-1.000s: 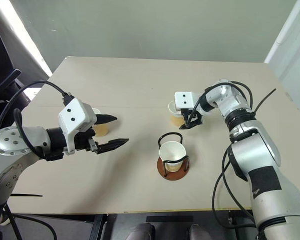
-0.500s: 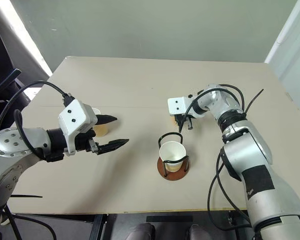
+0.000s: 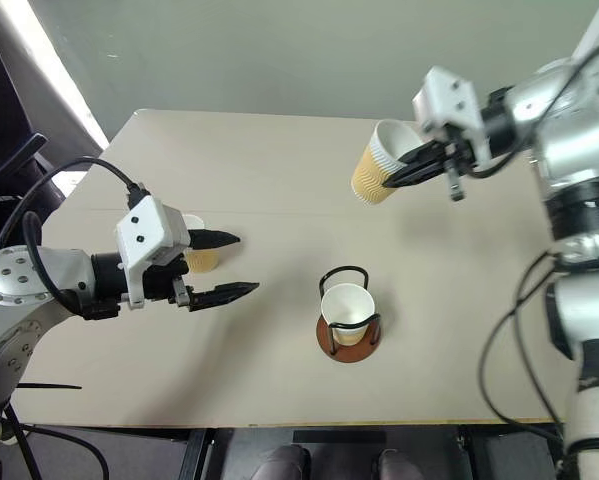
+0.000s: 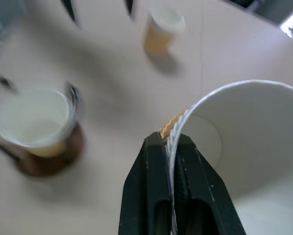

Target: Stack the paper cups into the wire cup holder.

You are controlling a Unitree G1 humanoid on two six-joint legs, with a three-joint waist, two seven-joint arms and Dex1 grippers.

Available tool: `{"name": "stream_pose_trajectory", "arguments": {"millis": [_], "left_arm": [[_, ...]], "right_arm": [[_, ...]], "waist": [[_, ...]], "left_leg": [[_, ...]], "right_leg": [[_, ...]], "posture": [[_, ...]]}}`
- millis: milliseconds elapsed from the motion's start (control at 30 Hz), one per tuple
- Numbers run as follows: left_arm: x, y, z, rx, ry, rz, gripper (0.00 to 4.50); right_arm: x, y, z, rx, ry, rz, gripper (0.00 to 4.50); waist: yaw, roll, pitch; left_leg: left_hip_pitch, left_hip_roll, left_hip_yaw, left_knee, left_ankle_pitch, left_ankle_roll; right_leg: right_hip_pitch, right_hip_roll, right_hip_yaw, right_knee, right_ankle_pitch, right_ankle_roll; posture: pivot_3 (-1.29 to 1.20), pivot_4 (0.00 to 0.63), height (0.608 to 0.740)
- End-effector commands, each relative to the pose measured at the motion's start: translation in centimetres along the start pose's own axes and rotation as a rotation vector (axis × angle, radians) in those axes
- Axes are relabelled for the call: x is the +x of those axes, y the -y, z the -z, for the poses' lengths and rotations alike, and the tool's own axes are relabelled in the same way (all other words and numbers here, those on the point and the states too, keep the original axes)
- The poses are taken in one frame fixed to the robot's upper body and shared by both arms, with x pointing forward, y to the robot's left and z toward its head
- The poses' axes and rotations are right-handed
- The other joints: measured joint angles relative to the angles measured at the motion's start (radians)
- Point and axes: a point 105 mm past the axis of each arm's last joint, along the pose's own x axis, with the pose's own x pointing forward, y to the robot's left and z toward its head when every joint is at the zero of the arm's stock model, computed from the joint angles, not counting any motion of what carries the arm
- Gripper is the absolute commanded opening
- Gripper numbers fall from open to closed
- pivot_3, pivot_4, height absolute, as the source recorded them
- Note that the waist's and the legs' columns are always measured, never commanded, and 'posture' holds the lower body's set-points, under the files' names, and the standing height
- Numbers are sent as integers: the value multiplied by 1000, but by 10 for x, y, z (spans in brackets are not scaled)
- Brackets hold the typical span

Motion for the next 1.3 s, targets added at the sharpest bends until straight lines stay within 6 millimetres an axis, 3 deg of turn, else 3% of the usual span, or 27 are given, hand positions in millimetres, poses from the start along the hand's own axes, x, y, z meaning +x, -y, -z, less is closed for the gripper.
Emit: {"name": "stream_pose_trajectory", "arguments": {"millis": [33, 233, 400, 700, 800, 1033, 1167, 1300], "left_arm": [[4, 1, -8, 44, 31, 19, 4085], [9, 2, -10, 50, 40, 55, 4085], [9, 3, -10, 48, 36, 55, 4085], [7, 4, -9, 39, 30, 37, 4085], [6, 4, -8, 36, 26, 31, 4085], [4, 2, -6, 36, 18, 15, 4085], [-7, -22, -4, 65, -16, -99, 4085], [-41, -66, 12, 127, -174, -264, 4085]], "right_arm": [[9, -33, -26, 14, 90, -157, 58], [39, -69, -15, 50, 74, -300, 58], [50, -71, -4, 28, 21, -290, 58], [63, -71, -1, 11, 3, -304, 58], [68, -72, -1, 9, 0, -315, 625], [72, -73, 0, 3, -4, -323, 3115], [60, -61, -2, 35, 15, -252, 4463], [6, -40, -13, 167, 285, -88, 4463]], "waist": [[-6, 0, 0], [-24, -1, 0], [-28, -1, 0], [-28, -1, 0], [-28, -1, 0], [-28, -1, 0], [-27, -1, 0], [-25, -1, 0]], "left_leg": [[1, 2, 1, 0, 0, 0], [14, 8, 1, 1, -1, 1], [16, 10, -1, 2, -2, 3], [14, 10, -2, 2, -2, 4], [14, 10, -2, 2, -2, 4], [15, 10, -3, 2, -2, 4], [15, 10, -3, 2, -2, 4], [15, 10, -4, 2, -2, 4]], "right_leg": [[0, 1, 1, 1, 0, 0], [5, 6, 5, 4, -1, -1], [5, 9, 7, 8, 0, -2], [4, 9, 6, 7, 0, -2], [5, 9, 6, 7, 0, -2], [5, 10, 6, 7, 0, -2], [5, 10, 6, 7, 0, -2], [4, 10, 6, 6, 0, -3]], "posture": [[0, 150, 740], [0, 150, 740], [0, 150, 740], [0, 150, 740], [0, 150, 740], [0, 150, 740], [0, 150, 740], [0, 150, 740]]}}
